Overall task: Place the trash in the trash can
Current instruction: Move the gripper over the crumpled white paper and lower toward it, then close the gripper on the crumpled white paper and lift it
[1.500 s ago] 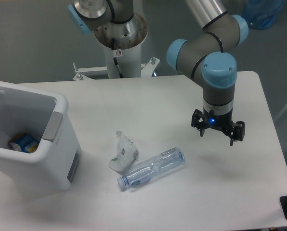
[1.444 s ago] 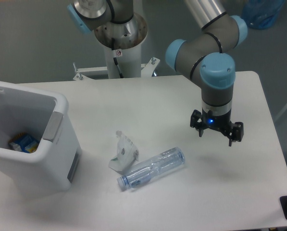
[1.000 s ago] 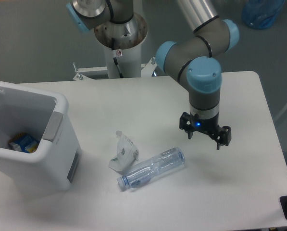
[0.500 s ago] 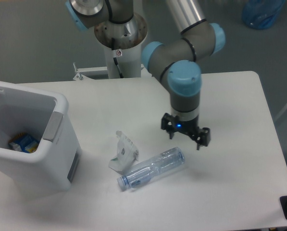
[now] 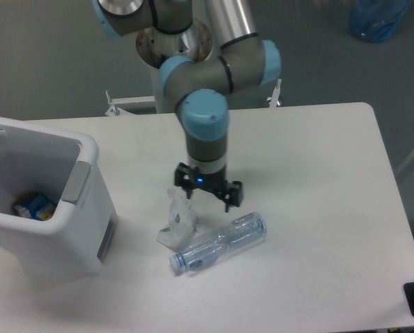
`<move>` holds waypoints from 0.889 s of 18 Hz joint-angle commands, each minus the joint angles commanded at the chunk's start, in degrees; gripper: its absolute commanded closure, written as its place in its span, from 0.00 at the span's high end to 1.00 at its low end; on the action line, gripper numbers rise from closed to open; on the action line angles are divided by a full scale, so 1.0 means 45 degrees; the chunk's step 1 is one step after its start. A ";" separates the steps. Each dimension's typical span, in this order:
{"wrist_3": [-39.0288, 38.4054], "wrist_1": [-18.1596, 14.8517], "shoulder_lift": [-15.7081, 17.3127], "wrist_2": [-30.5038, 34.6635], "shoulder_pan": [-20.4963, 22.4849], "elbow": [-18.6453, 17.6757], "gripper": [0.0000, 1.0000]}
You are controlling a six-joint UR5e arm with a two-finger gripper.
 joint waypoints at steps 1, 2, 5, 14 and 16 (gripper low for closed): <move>-0.0563 0.0039 -0.0116 0.0058 -0.0253 -0.0078 1.00; -0.0956 0.0155 -0.0233 0.0078 -0.0313 -0.0079 1.00; -0.1194 0.0545 -0.0741 0.0175 -0.0372 0.0136 1.00; -0.1526 0.0586 -0.1075 0.0098 -0.0510 0.0409 0.00; -0.1603 0.0488 -0.0997 0.0039 -0.0451 0.0507 0.00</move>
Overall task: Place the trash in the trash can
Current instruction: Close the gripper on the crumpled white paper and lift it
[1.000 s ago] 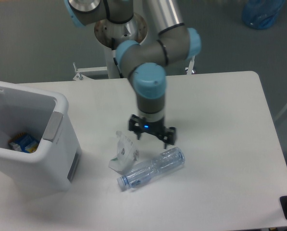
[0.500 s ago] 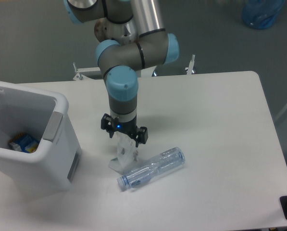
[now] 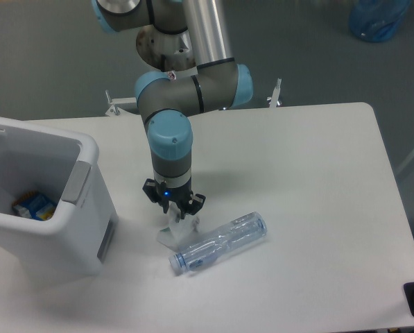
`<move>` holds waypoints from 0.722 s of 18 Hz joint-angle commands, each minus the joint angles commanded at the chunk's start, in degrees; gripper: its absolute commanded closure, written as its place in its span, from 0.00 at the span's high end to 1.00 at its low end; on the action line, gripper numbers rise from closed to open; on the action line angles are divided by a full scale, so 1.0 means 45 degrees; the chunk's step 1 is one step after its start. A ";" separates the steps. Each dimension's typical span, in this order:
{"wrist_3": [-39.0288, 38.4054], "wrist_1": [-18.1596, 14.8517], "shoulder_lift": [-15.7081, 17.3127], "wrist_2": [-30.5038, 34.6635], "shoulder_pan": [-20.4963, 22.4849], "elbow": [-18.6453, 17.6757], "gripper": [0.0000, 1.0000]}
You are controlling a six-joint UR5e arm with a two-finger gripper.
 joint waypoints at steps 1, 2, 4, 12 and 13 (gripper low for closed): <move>-0.0252 0.0000 0.0039 0.0000 0.0097 0.0020 0.00; -0.0487 -0.0020 0.0097 0.0000 0.0156 0.0020 0.00; -0.0664 0.0000 0.0176 -0.0058 0.0370 0.0156 0.00; -0.1639 0.0019 0.1698 -0.3727 0.1894 0.0624 0.00; -0.1970 0.0019 0.1816 -0.3982 0.1992 0.0799 0.00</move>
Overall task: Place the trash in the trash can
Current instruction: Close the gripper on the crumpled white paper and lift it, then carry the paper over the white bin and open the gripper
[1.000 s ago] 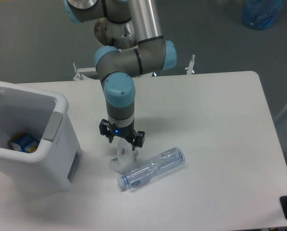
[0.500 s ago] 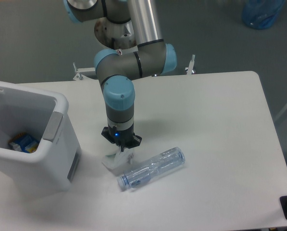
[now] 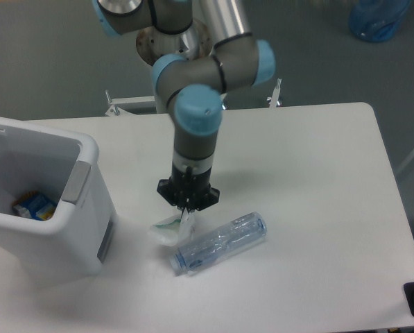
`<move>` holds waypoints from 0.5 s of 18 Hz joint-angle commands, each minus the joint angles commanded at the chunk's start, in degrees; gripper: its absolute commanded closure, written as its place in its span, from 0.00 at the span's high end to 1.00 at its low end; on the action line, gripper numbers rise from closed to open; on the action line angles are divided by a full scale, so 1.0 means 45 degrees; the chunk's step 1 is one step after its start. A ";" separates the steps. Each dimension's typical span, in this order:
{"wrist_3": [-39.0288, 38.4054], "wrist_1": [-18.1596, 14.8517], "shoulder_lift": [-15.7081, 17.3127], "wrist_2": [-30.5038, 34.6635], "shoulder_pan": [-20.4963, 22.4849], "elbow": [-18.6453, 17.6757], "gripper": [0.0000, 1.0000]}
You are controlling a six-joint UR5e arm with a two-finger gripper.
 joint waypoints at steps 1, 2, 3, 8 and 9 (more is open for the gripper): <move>-0.0371 0.0000 0.0117 -0.0254 0.0078 0.0195 0.00; -0.0684 0.0000 0.0234 -0.0546 0.0098 0.0390 0.00; -0.1093 -0.0019 0.0332 -0.0859 0.0137 0.0586 0.00; -0.3222 0.0000 0.0956 -0.1953 0.0060 0.1601 0.00; -0.3555 0.0000 0.1171 -0.2207 0.0060 0.1797 0.00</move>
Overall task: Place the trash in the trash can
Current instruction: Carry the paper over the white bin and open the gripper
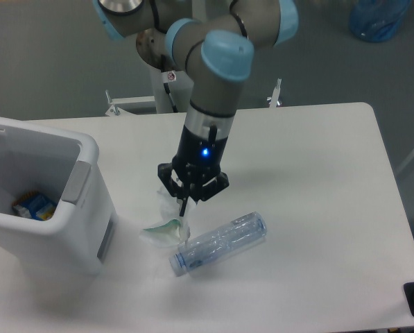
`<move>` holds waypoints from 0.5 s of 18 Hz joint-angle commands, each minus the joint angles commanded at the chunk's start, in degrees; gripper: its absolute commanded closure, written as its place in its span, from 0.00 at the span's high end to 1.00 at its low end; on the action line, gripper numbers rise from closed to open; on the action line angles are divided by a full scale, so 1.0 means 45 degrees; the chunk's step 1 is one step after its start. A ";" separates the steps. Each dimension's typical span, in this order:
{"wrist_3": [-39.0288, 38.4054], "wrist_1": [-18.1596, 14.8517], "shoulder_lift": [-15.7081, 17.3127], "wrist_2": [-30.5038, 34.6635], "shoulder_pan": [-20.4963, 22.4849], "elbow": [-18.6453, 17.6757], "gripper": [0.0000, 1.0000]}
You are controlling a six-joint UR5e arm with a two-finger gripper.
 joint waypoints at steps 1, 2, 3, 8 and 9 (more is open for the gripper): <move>-0.0313 0.0000 0.0196 -0.0254 -0.0039 0.0137 0.00; -0.0529 0.0000 0.0429 -0.0392 -0.0078 0.0177 0.00; -0.0589 0.0000 0.0625 -0.0548 -0.0078 0.0178 0.00; -0.0745 0.0000 0.1094 -0.1565 -0.0779 -0.0017 0.00; -0.0881 0.0000 0.1154 -0.1526 -0.1033 -0.0172 0.00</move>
